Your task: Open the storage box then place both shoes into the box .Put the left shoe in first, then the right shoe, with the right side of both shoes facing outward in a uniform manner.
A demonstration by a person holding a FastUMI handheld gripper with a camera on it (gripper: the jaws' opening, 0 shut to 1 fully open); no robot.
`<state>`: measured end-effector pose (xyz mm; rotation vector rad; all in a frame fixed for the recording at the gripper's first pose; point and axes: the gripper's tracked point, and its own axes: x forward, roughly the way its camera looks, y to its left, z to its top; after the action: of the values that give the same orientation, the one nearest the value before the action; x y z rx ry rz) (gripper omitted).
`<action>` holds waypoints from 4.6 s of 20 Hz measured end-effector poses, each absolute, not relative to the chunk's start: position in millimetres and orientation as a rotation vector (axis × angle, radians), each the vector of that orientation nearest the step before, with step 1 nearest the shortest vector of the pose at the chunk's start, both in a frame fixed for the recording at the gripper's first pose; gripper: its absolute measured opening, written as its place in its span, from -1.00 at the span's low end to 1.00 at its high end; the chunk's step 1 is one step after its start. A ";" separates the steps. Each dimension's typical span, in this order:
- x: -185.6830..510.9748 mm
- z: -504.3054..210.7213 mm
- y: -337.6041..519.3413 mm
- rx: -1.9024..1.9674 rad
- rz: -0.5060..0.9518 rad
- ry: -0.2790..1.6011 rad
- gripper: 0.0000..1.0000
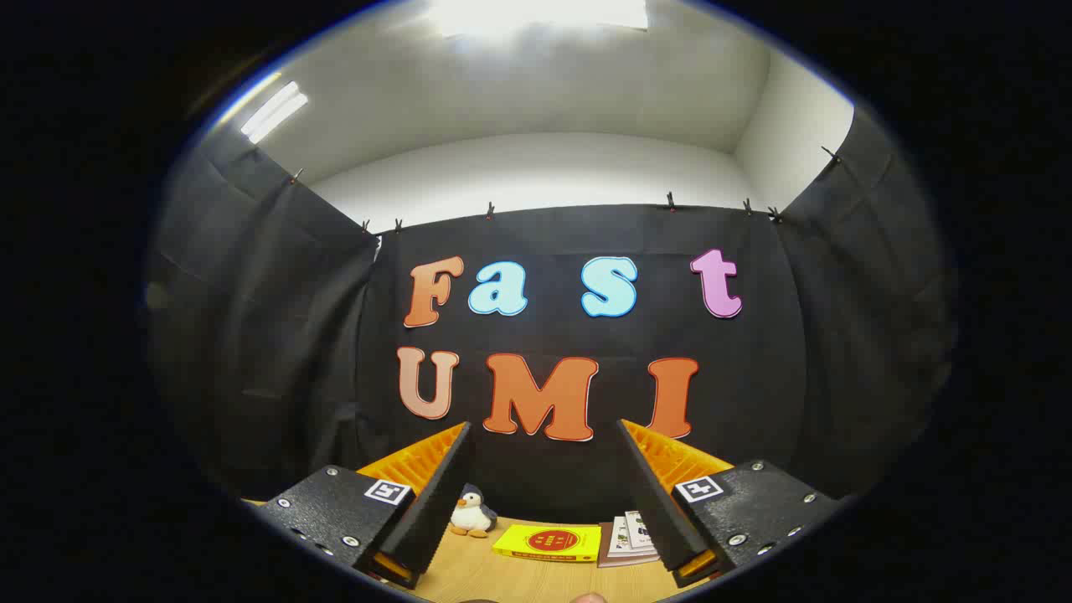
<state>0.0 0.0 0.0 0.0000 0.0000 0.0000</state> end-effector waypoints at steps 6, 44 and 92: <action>5.9 6.9 6.3 0.004 0.017 -0.011 0.97; -79.8 -264.0 189.5 0.501 0.459 0.853 0.93; -67.1 -187.0 427.3 1.118 0.799 1.019 -0.71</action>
<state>-67.1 427.3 -187.0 1.1182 1.0194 0.7989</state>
